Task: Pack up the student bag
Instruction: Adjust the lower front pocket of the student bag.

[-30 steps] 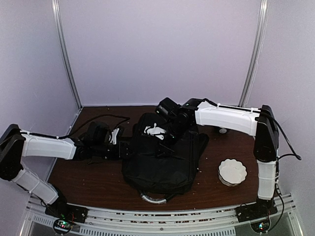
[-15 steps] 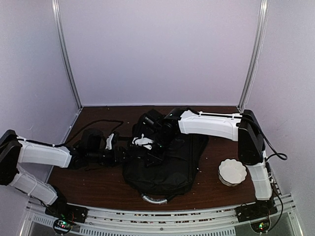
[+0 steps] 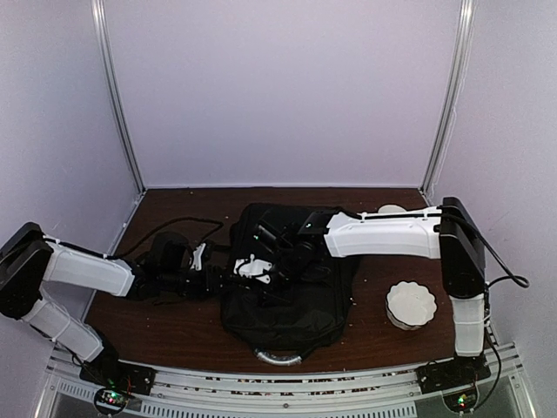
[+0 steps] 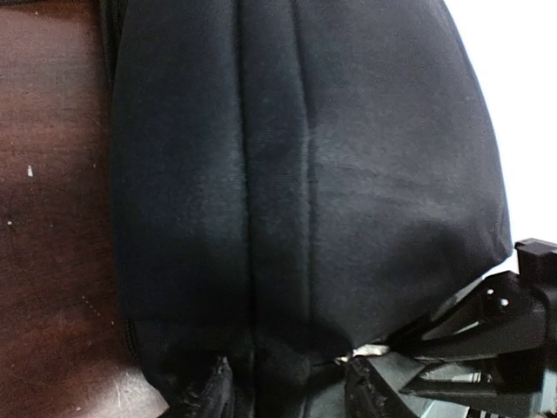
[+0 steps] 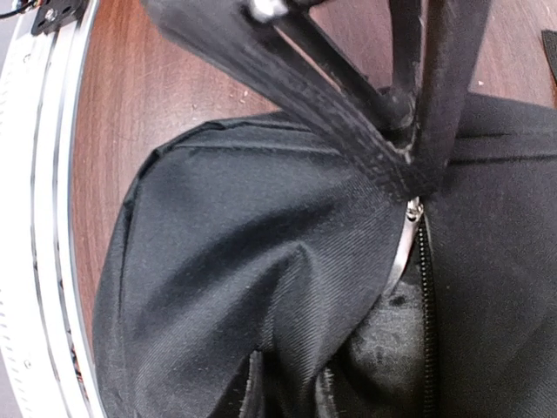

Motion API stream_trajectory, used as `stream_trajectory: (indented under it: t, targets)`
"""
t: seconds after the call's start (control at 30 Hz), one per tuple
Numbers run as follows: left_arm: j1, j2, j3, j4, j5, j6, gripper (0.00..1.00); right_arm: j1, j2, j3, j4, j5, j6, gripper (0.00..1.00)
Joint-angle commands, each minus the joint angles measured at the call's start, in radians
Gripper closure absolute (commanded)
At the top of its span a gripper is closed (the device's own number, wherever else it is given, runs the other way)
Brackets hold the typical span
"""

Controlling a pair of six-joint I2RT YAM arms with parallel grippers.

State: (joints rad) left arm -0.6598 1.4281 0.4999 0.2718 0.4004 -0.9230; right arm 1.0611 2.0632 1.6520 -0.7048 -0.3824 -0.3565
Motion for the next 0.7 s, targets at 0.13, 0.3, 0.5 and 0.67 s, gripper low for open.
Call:
stream_trajectory:
  t: [0.13, 0.3, 0.5, 0.67]
  targets:
    - [0.003, 0.075, -0.001, 0.063, 0.029, 0.002, 0.50, -0.023, 0.020, 0.029, -0.036, -0.123, 0.148, 0.69]
    - [0.003, 0.106, 0.006, 0.138, 0.052, 0.002, 0.58, -0.106, 0.089, 0.049, 0.009, -0.262, 0.322, 0.63]
    - [0.003, 0.134, -0.018, 0.259, 0.093, -0.035, 0.77, -0.159, 0.158, 0.074, 0.051, -0.389, 0.468, 0.57]
    - [-0.001, 0.121, -0.052, 0.321, 0.098, -0.045, 0.87, -0.173, 0.177, 0.096, 0.112, -0.439, 0.559, 0.55]
